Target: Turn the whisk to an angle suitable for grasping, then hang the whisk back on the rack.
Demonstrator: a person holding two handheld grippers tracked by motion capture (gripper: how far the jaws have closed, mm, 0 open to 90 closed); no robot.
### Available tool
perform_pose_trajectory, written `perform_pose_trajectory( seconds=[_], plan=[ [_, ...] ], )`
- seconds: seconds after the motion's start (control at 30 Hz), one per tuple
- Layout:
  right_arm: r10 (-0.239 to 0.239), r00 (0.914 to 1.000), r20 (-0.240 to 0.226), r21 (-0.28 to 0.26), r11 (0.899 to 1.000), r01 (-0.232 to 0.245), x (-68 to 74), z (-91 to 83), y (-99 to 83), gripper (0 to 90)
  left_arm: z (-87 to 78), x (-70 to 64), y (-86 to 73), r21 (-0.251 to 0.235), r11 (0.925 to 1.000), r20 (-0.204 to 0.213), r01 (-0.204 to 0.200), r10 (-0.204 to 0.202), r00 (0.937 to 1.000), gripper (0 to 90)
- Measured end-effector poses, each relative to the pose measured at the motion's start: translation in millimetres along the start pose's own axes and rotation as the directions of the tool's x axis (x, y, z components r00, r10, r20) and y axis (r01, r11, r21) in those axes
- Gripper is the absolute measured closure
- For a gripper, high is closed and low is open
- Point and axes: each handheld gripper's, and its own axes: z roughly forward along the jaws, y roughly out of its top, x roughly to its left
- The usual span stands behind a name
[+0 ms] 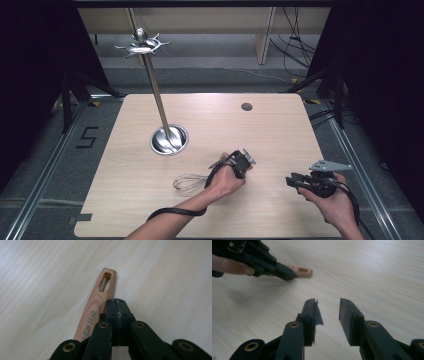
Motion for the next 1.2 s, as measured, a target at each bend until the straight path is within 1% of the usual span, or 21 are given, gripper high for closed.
perform_pose_trajectory(
  seconds=[0.03, 0.07, 0.2, 0.23, 0.3, 0.33, 0.37, 0.4, 0.47, 0.5, 0.53, 0.57, 0.63, 0.67, 0.77, 0.83, 0.9, 1.0, 1.07, 1.17, 1.2],
  plan=[
    [0.0, 1.0, 0.0, 0.0, 1.0, 0.0, 0.0, 0.0, 0.0, 66.7, 0.0, 0.0, 0.0, 0.0, 1.0, 0.0, 0.0, 0.0, 1.0, 89.1],
    [0.035, 0.9994, -0.002, 0.009, 0.999, -0.035, 2.7, -0.4, -0.6, 66.6, 1.3, 5.2, 2.2, 0.01, 0.9999, -0.007, 0.011, -0.011, 0.9999, 89.1],
    [0.038, 0.9992, -0.011, 0.015, 0.999, -0.038, 2.1, 0.0, -0.9, 66.4, 3.4, 9.1, 2.9, -0.008, 0.9994, -0.002, 0.033, -0.034, 0.9994, 88.7],
    [0.003, 0.9999, 0.01, 0.005, 1.0, -0.003, -1.0, -0.8, -0.9, 66.1, -0.6, 11.0, 2.6, -0.002, 0.9995, 0.014, 0.031, -0.031, 0.9994, 86.6],
    [0.019, 0.9998, -0.006, 0.002, 1.0, -0.019, -1.7, -0.7, -1.8, 65.4, -4.6, 10.1, 2.0, -0.023, 0.9987, 0.025, 0.045, -0.044, 0.9987, 80.3],
    [0.019, 0.9998, 0.005, -0.004, 1.0, -0.019, -2.1, -1.1, -2.3, 65.1, -17.8, 12.4, 0.7, -0.024, 0.9996, 0.064, 0.011, -0.01, 0.9979, 76.9],
    [0.024, 0.9997, 0.0, 0.0, 1.0, -0.024, -3.0, -1.1, -3.0, 64.8, -17.8, 12.4, 0.7, -0.024, 0.9996, 0.064, 0.011, -0.01, 0.9979, 75.2],
    [0.03, 0.9996, 0.001, -0.001, 1.0, -0.03, -3.7, -1.2, -3.8, 64.3, -32.8, 17.2, -0.7, -0.066, 0.9978, 0.075, 0.001, 0.004, 0.9972, 71.9],
    [0.036, 0.9993, 0.01, -0.004, 0.999, -0.036, -6.6, -0.6, -4.7, 63.7, -43.5, 26.3, -1.6, -0.071, 0.9973, 0.091, -0.02, 0.026, 0.9955, 61.7],
    [0.047, 0.9989, 0.007, 0.002, 0.999, -0.047, -8.0, -0.5, -4.9, 63.4, -46.8, 31.6, -2.4, -0.045, 0.9987, 0.106, -0.022, 0.026, 0.994, 55.7],
    [0.055, 0.9983, 0.02, -0.002, 0.998, -0.055, -8.1, -1.3, -5.3, 63.1, -50.3, 39.9, -3.5, -0.005, 0.9979, 0.118, -0.064, 0.064, 0.9909, 50.9],
    [0.08, 0.9967, 0.01, 0.005, 0.997, -0.08, -7.7, -1.4, -6.2, 62.8, -51.4, 45.9, -4.9, 0.005, 0.9975, 0.121, -0.071, 0.07, 0.9902, 48.2],
    [0.058, 0.9982, 0.016, -0.005, 0.998, -0.057, -11.0, -2.9, -7.1, 62.6, -51.9, 49.5, -6.2, 0.013, 0.9971, 0.118, -0.076, 0.074, 0.9903, 42.1],
    [0.053, 0.9983, 0.025, -0.01, 0.999, -0.053, -10.9, -3.9, -7.2, 62.6, -52.5, 57.3, -10.9, 0.043, 0.9967, 0.108, -0.069, 0.064, 0.9921, 39.7],
    [0.076, 0.9969, 0.019, -0.003, 0.997, -0.076, -7.0, -3.6, -5.8, 62.3, -53.9, 64.0, -17.6, 0.05, 0.9972, 0.104, -0.056, 0.051, 0.9933, 38.8],
    [0.034, 0.999, 0.029, -0.005, 0.999, -0.034, -8.4, -3.3, -4.5, 62.2, -53.7, 64.5, -20.1, 0.062, 0.9958, 0.113, -0.067, 0.06, 0.9918, 40.8],
    [0.046, 0.9989, 0.013, -0.003, 0.999, -0.046, -7.7, -2.0, -3.9, 62.2, -52.6, 63.6, -20.9, 0.072, 0.9951, 0.115, -0.067, 0.059, 0.9916, 41.3],
    [0.027, 0.9995, 0.019, -0.005, 1.0, -0.027, -8.1, -2.2, -3.0, 61.8, -44.4, 62.4, -18.8, 0.12, 0.9868, 0.132, -0.109, 0.093, 0.9869, 42.6],
    [0.063, 0.9979, 0.012, 0.003, 0.998, -0.063, -6.3, -3.0, -4.0, 61.8, -40.8, 63.5, -15.9, 0.162, 0.9759, 0.151, -0.146, 0.122, 0.981, 43.3],
    [0.041, 0.9988, 0.025, 0.004, 0.999, -0.041, -8.5, -4.3, -5.0, 61.7, -36.1, 63.8, -14.1, 0.185, 0.9714, 0.156, -0.149, 0.121, 0.9803, 43.4],
    [0.068, 0.9976, 0.012, 0.006, 0.998, -0.068, -7.0, -3.7, -5.5, 61.7, -34.2, 63.9, -14.0, 0.187, 0.971, 0.157, -0.149, 0.12, 0.9802, 43.9]
  ],
)
